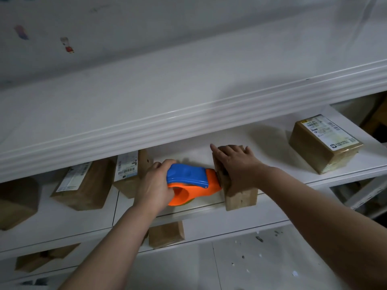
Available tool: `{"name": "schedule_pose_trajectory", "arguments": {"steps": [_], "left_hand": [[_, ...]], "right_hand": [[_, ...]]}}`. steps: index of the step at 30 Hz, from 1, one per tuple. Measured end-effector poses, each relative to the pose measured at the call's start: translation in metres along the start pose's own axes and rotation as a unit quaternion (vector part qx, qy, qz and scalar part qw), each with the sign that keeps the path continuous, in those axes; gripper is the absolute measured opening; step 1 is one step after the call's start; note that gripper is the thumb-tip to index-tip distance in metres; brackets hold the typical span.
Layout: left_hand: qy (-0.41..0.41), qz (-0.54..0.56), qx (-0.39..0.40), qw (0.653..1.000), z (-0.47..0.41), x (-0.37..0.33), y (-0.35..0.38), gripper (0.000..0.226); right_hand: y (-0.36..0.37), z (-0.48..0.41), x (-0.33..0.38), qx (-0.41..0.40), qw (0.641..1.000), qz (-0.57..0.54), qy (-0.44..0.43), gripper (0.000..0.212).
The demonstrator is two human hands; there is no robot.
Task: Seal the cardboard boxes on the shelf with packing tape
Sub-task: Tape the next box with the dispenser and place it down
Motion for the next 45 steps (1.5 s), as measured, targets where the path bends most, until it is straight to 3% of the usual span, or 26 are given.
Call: {"name": "schedule_pose_trajectory", "arguments": {"steps": [3, 6, 8, 11, 14, 20, 25, 28, 34, 38, 45], "left_hand": [[0.012, 0.009, -0.031, 0.999, 0.003, -0.006, -0.017, 0.073], [0.032, -0.050, -0.016, 0.998, 0.005, -0.029, -0.011, 0.078], [0.051, -0.064, 0.010, 0.997, 0.008, -0.051, 0.003, 0.079], [0.092, -0.089, 0.008, 0.992, 0.010, -0.086, 0.017, 0.078], [0.132, -0.139, 0.001, 0.981, 0.011, -0.109, 0.026, 0.078], [0.137, -0.186, -0.010, 0.973, 0.001, -0.101, 0.019, 0.079], [0.007, -0.175, -0.019, 0.984, -0.026, 0.011, -0.036, 0.082], [-0.013, -0.168, -0.016, 0.986, -0.026, 0.046, -0.048, 0.081], [0.004, -0.230, 0.016, 0.973, -0.022, 0.037, -0.002, 0.079], [0.013, -0.232, 0.029, 0.972, -0.014, 0.018, 0.028, 0.071], [0.025, -0.226, 0.026, 0.973, -0.016, 0.008, 0.032, 0.067]], "right_hand": [[0.012, 0.011, -0.024, -0.068, 0.977, -0.200, -0.001, 0.139], [0.050, 0.038, -0.041, -0.123, 0.899, -0.421, 0.017, 0.136], [0.072, 0.051, -0.057, -0.139, 0.871, -0.468, 0.056, 0.133], [0.079, 0.059, -0.071, -0.132, 0.916, -0.368, 0.094, 0.139], [0.058, 0.056, -0.061, -0.139, 0.949, -0.277, 0.058, 0.140], [0.068, 0.052, -0.059, -0.112, 0.961, -0.244, 0.072, 0.127], [0.069, 0.051, -0.058, -0.098, 0.966, -0.228, 0.065, 0.126], [0.071, 0.050, -0.058, -0.096, 0.968, -0.222, 0.065, 0.125], [0.075, 0.050, -0.056, -0.061, 0.977, -0.192, 0.064, 0.121], [0.075, 0.049, -0.045, -0.022, 0.994, -0.102, 0.036, 0.113], [0.080, 0.040, 0.005, -0.027, 0.997, 0.066, -0.019, 0.134]]}}
Point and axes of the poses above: each hand's wrist, its own z-axis away from the middle knuckle, its own y-axis out of the palm, x = y × z, the point moved 10 cm from there along -z, towards the middle knuckle, and after that the axes turned 9 degrees about -y, right-handed, at the moved point
